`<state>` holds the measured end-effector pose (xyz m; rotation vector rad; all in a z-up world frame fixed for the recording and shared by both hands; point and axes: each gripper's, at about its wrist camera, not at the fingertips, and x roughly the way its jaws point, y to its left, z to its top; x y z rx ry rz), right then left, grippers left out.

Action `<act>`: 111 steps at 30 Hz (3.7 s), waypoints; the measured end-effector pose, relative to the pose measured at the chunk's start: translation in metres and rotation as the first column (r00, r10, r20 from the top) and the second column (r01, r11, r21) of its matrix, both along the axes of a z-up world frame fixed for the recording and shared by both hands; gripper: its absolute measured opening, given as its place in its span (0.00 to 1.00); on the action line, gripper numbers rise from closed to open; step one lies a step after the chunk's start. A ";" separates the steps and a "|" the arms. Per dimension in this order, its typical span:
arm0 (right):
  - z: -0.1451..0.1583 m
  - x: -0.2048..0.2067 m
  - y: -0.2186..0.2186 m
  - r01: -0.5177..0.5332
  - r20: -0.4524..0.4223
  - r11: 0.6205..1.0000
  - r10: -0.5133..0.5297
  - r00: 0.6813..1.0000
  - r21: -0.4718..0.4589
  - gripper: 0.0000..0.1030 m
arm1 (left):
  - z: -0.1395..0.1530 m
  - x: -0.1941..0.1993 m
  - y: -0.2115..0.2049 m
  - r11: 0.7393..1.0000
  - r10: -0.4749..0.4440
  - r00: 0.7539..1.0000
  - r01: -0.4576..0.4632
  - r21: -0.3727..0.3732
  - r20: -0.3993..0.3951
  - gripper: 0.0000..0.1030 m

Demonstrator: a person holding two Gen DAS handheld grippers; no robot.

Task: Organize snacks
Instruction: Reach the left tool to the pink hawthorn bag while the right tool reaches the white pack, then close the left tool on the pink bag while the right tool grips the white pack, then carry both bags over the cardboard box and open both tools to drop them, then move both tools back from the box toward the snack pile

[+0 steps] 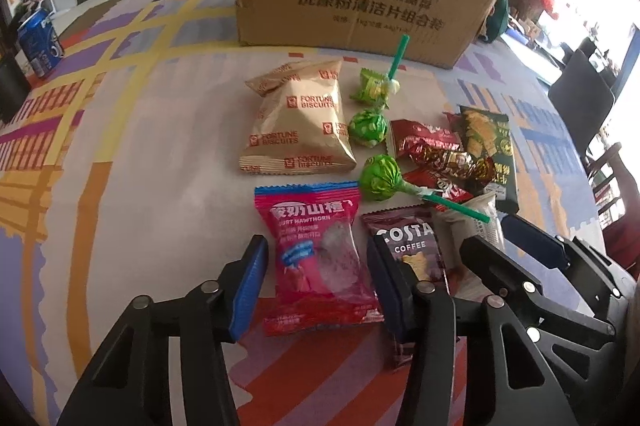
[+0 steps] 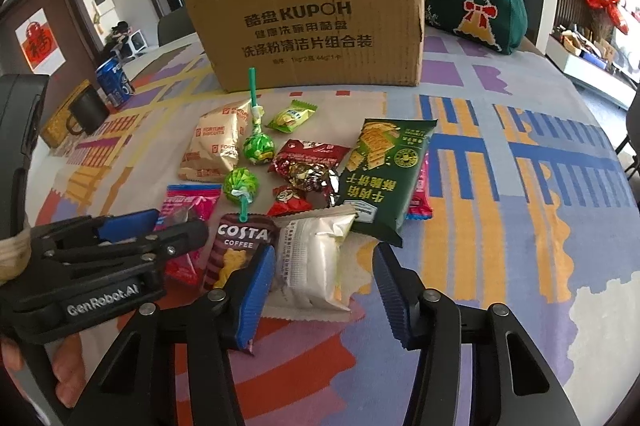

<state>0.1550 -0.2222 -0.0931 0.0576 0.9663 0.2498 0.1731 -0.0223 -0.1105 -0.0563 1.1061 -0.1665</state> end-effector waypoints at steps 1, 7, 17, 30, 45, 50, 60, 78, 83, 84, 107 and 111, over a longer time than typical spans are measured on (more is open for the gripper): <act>-0.001 0.001 0.002 -0.007 -0.002 1.000 0.007 1.000 0.002 0.46 | 0.001 0.000 -0.001 1.000 0.000 1.000 0.000 0.005 0.006 0.45; -0.004 0.007 0.007 -0.017 -0.011 1.000 0.017 1.000 -0.010 0.37 | 0.001 0.002 0.002 1.000 0.010 1.000 -0.010 -0.006 0.008 0.37; 0.002 -0.001 0.005 -0.015 0.002 1.000 0.015 1.000 -0.023 0.29 | 0.016 -0.014 0.003 1.000 0.008 0.999 -0.007 -0.013 0.048 0.36; 0.045 -0.015 -0.004 -0.005 0.101 1.000 0.004 0.995 0.007 0.29 | 0.065 -0.024 -0.005 0.999 -0.036 0.983 0.039 -0.013 0.182 0.36; 0.102 0.031 -0.004 -0.017 0.238 0.998 0.003 0.971 0.056 0.29 | 0.137 0.022 -0.002 0.998 -0.065 0.930 0.059 0.028 0.363 0.36; 0.127 0.054 -0.003 -0.024 0.291 0.997 0.001 0.957 0.074 0.29 | 0.162 0.042 -0.001 0.998 -0.070 0.909 0.061 0.035 0.411 0.36; 0.169 0.109 -0.001 -0.034 0.353 0.997 0.009 0.936 0.066 0.29 | 0.196 0.096 -0.005 0.996 -0.094 0.896 0.083 0.044 0.435 0.35; 0.167 0.192 0.007 -0.035 0.279 0.998 0.020 0.960 0.050 0.30 | 0.186 0.193 -0.007 0.994 -0.109 0.941 0.099 0.046 0.320 0.39; 0.161 0.205 0.003 0.007 0.243 0.999 -0.017 0.970 0.044 0.47 | 0.187 0.187 0.000 0.996 -0.074 0.935 0.052 0.073 0.348 0.69; 0.160 0.204 0.001 0.018 0.242 0.999 -0.028 0.970 0.045 0.48 | 0.187 0.184 0.001 0.996 -0.072 0.934 0.048 0.079 0.349 0.70; 0.161 0.100 -0.015 0.019 0.269 0.999 -0.025 0.963 0.027 0.56 | 0.187 0.062 0.000 0.991 -0.130 0.907 0.105 0.083 0.401 0.79; 0.154 0.078 -0.015 0.012 0.270 1.000 -0.013 0.963 0.004 0.56 | 0.178 0.044 0.000 0.992 -0.124 0.913 0.104 0.071 0.388 0.79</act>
